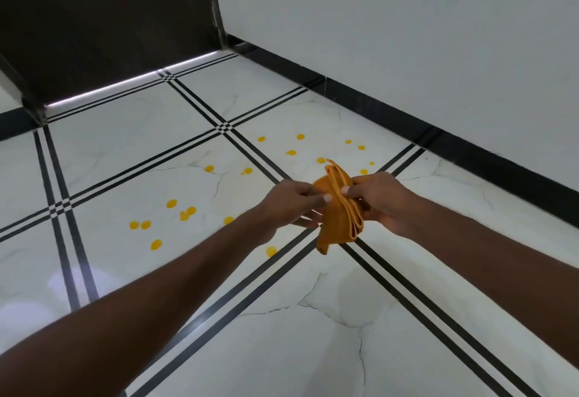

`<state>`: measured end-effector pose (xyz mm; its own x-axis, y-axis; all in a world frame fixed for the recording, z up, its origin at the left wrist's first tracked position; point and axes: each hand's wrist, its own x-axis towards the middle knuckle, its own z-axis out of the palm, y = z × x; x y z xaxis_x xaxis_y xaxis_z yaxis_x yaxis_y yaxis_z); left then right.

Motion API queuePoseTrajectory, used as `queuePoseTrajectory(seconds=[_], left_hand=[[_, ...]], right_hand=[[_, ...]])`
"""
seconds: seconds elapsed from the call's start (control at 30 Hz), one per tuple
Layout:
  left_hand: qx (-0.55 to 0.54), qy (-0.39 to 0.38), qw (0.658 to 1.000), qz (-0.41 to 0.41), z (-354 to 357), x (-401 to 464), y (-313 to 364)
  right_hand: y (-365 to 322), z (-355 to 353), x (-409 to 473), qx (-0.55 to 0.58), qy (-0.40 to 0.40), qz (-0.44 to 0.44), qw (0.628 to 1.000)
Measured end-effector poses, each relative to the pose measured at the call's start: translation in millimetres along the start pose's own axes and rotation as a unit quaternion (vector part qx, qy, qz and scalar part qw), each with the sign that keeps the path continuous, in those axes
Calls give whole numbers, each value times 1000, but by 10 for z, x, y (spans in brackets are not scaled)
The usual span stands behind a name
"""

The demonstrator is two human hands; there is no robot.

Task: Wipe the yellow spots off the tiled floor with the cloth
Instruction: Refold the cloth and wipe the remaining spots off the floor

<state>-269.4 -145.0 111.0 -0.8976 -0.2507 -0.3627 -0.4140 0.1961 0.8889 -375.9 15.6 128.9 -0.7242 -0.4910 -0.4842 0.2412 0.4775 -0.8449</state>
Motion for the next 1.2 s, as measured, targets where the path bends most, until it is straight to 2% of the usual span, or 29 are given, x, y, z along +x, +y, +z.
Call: queuePoseTrajectory(seconds=[0.1,0.17,0.23,0.33,0.53,0.73,0.8,0.87,0.93,1.03,1.2], left_hand=[[6,101,995,7,104,-46,56],[62,160,984,37,186,-85,88],[106,171,979,44,276,-107,130],[112,152,981,43,334,-130,181],[29,170,984,41,154,-170,284],[-103,81,990,-52,-172,-222,130],[-136,21,989,-47,-125,-235,101],[-93,-8,995,-22,10,-255,147],[-50,44,998,5,173,-242,197],[-45,144,988,33,226,-214,201],[-55,225,973,12,99,-255,28]], right_hand=[[-62,64,-79,52,10,18,998],[-87,71,-113,87,14,26,996],[-100,52,-149,129,18,29,991],[-102,15,-182,149,29,29,988],[-142,-17,-218,112,83,44,989],[-331,-70,-358,40,73,-28,996],[-353,-34,-376,24,84,-38,995],[-342,29,-386,20,86,-36,995],[-333,77,-408,19,85,-28,996],[-353,60,-411,24,90,-29,995],[-364,-84,-341,-20,149,-18,989]])
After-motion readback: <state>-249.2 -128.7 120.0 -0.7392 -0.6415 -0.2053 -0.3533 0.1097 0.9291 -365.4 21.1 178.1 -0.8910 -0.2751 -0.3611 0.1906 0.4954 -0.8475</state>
